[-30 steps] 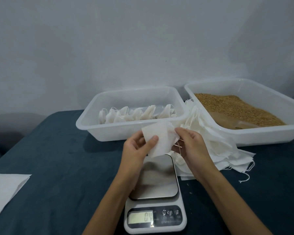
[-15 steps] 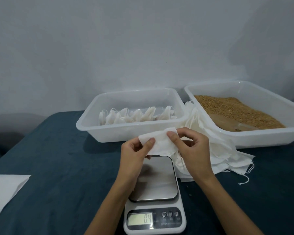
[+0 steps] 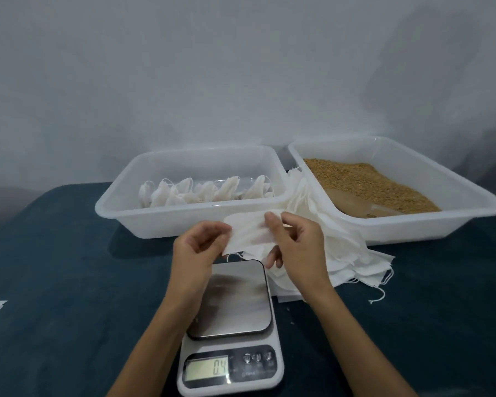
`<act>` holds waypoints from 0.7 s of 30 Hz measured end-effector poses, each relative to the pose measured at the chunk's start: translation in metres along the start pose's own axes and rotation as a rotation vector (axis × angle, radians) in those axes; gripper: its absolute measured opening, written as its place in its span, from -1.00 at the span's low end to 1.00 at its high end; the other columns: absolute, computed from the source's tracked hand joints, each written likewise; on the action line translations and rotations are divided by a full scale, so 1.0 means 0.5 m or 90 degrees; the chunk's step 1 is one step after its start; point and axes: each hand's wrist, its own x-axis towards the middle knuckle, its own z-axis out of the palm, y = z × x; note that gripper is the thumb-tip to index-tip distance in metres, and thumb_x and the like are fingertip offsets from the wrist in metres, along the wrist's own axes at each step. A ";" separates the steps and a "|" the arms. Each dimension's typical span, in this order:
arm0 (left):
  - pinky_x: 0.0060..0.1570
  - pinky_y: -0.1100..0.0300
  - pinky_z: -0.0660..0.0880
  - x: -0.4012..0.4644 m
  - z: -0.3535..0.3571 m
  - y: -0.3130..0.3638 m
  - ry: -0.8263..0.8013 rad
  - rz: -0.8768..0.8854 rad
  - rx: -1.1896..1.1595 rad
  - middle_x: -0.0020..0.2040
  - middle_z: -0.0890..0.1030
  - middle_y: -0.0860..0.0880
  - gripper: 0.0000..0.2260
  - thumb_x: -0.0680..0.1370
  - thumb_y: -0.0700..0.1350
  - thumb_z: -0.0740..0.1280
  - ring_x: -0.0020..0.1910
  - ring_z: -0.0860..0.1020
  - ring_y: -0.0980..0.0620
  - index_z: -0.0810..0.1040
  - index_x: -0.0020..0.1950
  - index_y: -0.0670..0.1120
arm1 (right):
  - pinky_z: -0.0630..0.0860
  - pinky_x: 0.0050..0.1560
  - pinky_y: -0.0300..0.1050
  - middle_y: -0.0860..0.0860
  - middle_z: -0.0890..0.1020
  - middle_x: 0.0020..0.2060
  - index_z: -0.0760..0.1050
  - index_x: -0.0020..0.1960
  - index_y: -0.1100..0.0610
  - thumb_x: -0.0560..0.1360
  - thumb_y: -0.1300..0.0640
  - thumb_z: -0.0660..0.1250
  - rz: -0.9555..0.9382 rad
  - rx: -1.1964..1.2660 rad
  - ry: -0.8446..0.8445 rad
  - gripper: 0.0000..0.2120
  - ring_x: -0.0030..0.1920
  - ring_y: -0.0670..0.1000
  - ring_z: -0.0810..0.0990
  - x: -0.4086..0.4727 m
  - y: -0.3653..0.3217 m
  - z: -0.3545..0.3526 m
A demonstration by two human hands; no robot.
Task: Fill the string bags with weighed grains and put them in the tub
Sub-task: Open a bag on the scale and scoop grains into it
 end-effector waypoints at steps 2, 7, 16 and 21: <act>-0.15 0.30 0.60 -0.001 0.002 0.000 -0.011 -0.021 0.008 -0.02 0.76 0.00 -0.79 0.61 -0.31 0.39 -0.08 0.69 0.13 0.76 0.00 -0.04 | 0.35 -0.51 -0.05 0.26 0.54 -0.36 0.52 -0.20 0.25 0.61 -0.13 0.33 -0.003 0.017 -0.025 -0.55 -0.51 0.16 0.63 0.004 -0.009 -0.005; -0.11 0.22 0.62 0.005 -0.001 0.004 -0.007 -0.085 -0.051 -0.03 0.75 -0.02 -0.82 0.62 -0.33 0.38 -0.06 0.68 0.05 0.72 0.06 -0.09 | 0.39 -0.53 -0.14 0.02 0.57 -0.47 0.57 -0.09 0.21 0.65 0.02 0.30 -0.011 -0.023 -0.189 -0.72 -0.50 0.14 0.65 0.014 -0.018 -0.035; 0.12 0.35 0.52 -0.020 0.012 0.019 -0.106 0.070 0.162 0.17 0.65 0.16 -0.62 0.48 0.03 0.59 0.14 0.59 0.25 0.63 0.27 0.11 | 0.34 -0.59 -0.14 0.24 0.49 -0.48 0.57 -0.14 0.15 0.64 -0.03 0.31 -0.025 -0.032 -0.098 -0.71 -0.59 0.16 0.58 0.004 -0.014 -0.058; 0.08 0.20 0.52 -0.033 0.031 0.002 -0.180 0.175 0.362 0.12 0.66 0.14 -0.57 0.48 -0.24 0.54 0.11 0.62 0.11 0.60 0.31 0.02 | 0.37 -0.55 -0.15 0.08 0.65 -0.39 0.64 -0.08 0.06 0.63 -0.23 0.21 -0.029 0.008 -0.177 -0.59 -0.56 0.14 0.58 -0.007 -0.015 -0.045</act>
